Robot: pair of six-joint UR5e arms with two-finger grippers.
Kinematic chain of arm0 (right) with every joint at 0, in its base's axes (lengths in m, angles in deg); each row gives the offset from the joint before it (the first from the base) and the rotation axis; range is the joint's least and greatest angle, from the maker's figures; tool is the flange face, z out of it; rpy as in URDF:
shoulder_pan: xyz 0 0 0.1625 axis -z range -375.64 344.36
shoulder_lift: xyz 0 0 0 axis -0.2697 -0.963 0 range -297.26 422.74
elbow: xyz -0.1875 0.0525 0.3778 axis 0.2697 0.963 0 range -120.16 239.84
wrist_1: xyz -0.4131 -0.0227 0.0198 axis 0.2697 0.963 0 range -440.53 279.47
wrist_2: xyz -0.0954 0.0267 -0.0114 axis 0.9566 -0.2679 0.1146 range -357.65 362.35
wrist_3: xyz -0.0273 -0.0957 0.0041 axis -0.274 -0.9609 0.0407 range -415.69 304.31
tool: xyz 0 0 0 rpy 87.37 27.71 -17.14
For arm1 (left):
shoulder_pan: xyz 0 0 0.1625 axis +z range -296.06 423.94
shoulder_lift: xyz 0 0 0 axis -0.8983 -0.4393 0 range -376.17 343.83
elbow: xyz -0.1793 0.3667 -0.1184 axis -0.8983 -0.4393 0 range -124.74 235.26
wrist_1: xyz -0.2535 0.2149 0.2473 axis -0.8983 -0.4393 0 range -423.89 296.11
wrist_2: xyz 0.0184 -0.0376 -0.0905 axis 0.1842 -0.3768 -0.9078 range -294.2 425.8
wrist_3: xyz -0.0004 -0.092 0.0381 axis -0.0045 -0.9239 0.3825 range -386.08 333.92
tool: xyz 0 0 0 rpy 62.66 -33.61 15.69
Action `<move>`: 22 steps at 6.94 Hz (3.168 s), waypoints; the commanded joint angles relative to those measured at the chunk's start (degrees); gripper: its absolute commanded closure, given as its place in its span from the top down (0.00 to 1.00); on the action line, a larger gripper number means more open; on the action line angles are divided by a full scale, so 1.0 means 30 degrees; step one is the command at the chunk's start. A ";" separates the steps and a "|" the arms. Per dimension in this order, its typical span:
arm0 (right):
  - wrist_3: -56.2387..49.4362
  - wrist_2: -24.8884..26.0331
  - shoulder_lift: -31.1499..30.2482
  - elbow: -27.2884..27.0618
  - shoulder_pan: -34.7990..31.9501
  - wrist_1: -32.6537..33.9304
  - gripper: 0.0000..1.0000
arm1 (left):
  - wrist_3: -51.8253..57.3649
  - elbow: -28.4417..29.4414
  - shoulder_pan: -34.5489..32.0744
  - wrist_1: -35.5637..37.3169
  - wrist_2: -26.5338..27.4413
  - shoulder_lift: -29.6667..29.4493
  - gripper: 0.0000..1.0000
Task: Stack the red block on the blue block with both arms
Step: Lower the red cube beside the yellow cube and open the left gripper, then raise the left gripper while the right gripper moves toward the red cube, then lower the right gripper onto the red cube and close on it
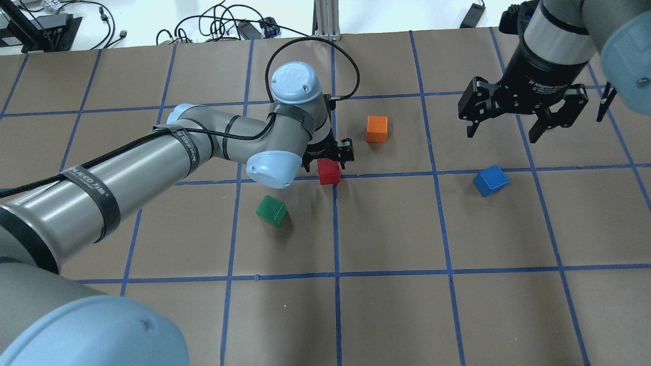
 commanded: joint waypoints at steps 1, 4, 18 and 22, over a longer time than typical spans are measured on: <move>-0.0013 -0.0035 0.0020 0.0081 -0.0028 0.0036 1.00 | 0.1849 0.0113 0.1193 -0.1487 -0.0590 0.2193 1.00; -0.0397 0.0347 0.0543 0.0083 -0.0058 0.0878 1.00 | 0.7970 0.2565 0.4411 -1.0050 0.1257 0.6586 1.00; 0.4967 0.0228 1.0855 0.1195 -0.8171 1.1224 1.00 | 0.7570 0.2224 0.6031 -1.3248 0.1990 1.0204 1.00; 0.4820 -0.0734 1.1708 0.1195 -0.8525 1.1637 1.00 | 0.7339 0.2253 0.6031 -1.3218 0.2019 1.0088 1.00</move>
